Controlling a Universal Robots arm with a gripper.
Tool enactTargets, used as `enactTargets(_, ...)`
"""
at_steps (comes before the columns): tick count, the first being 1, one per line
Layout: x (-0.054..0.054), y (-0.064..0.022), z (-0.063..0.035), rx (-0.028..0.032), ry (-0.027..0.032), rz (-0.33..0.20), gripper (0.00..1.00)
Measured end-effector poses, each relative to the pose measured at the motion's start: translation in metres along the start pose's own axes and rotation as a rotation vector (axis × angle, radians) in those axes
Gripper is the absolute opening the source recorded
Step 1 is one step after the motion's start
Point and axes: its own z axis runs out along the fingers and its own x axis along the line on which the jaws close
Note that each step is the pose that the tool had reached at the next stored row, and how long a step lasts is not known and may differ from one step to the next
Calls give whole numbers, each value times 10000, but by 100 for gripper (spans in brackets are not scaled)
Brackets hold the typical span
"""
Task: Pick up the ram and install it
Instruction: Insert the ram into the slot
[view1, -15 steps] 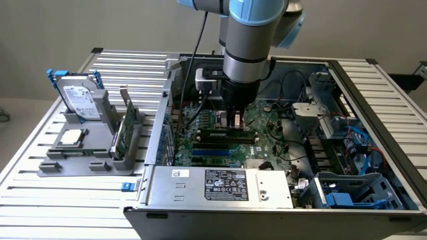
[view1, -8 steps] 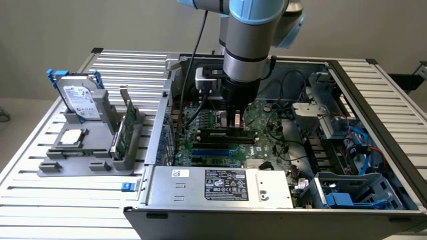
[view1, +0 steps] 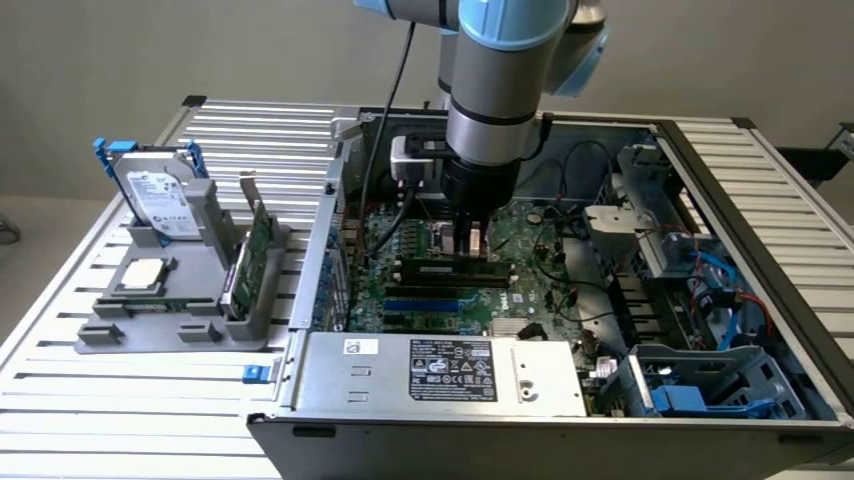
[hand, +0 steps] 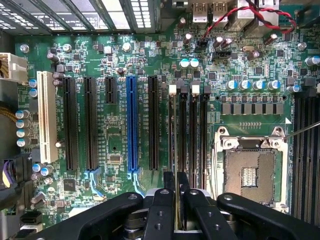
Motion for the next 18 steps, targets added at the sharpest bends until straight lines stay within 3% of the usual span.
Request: enactTargets(18, 2, -4, 35, 1, -2, 1, 15)
